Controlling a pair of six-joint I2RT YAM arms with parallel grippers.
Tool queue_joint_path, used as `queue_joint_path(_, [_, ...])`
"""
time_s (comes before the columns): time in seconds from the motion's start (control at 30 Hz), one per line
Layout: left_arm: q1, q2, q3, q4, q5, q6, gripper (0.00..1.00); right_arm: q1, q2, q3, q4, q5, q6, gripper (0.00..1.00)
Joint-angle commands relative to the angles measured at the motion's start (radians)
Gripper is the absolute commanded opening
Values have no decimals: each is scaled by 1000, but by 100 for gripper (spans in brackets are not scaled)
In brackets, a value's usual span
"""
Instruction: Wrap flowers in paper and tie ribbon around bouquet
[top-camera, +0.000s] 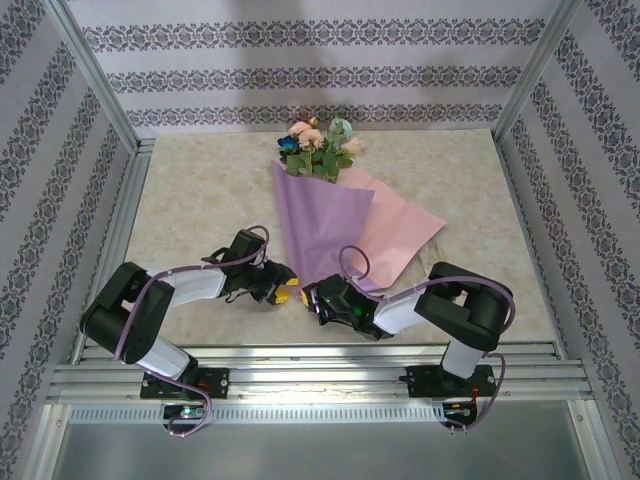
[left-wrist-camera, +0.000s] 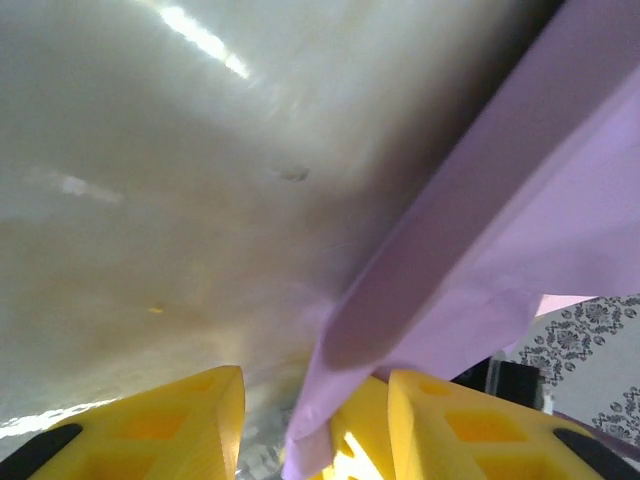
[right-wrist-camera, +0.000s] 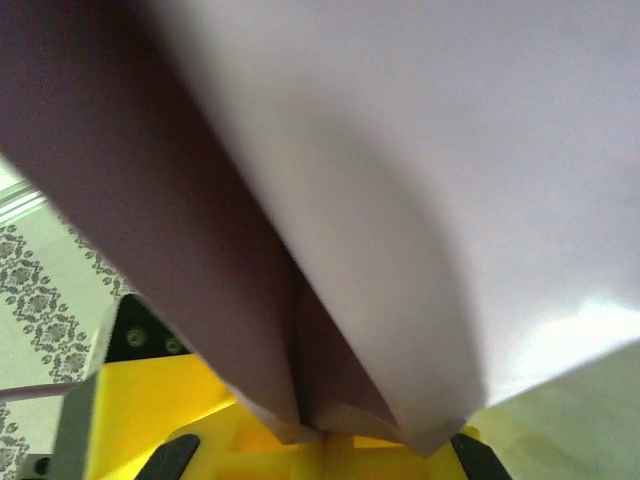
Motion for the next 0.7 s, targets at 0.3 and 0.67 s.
queue_joint_path(0.3, [-39,42,-35,135,-69,-36,0,-10,3,45,-57,-99,119,21])
queue_joint_path(0.67, [-12,44,-63,112,-81,8,0,-330,-507,256,-1261,-222,-680,54])
